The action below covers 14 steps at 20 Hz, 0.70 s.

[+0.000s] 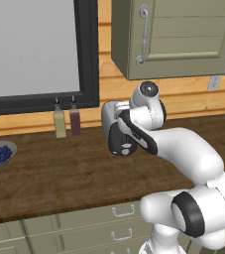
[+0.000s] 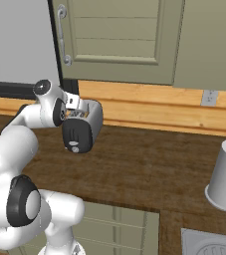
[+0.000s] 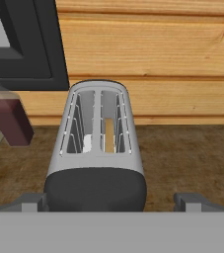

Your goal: Start the toaster. Once the lever pops up, take the bread to the plate on the dining counter.

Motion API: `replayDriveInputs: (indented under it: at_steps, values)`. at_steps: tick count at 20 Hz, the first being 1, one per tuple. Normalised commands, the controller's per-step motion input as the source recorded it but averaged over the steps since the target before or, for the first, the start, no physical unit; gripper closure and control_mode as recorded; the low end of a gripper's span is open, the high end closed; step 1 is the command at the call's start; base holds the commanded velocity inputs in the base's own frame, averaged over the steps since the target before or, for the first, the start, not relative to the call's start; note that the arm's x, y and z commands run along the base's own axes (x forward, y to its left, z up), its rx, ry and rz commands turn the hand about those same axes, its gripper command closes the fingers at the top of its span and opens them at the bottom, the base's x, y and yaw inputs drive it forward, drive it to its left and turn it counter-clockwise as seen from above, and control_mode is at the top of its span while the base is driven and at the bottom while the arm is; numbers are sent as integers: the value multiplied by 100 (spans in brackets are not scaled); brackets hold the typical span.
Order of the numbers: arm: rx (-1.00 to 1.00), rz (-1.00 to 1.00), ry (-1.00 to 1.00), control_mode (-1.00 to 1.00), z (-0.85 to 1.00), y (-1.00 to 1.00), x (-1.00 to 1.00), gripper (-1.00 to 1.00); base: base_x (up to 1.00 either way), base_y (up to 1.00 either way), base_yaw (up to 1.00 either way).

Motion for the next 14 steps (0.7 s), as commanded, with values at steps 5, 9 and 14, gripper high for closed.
replayDriveInputs:
  at_steps: [5,9,14]
  values:
    - [0,0,0,-100,0,0,0,-100,0,0,0]
    - [0,0,0,-100,0,0,0,-100,0,0,0]
    - [0,0,0,-100,0,0,0,-100,0,0,0]
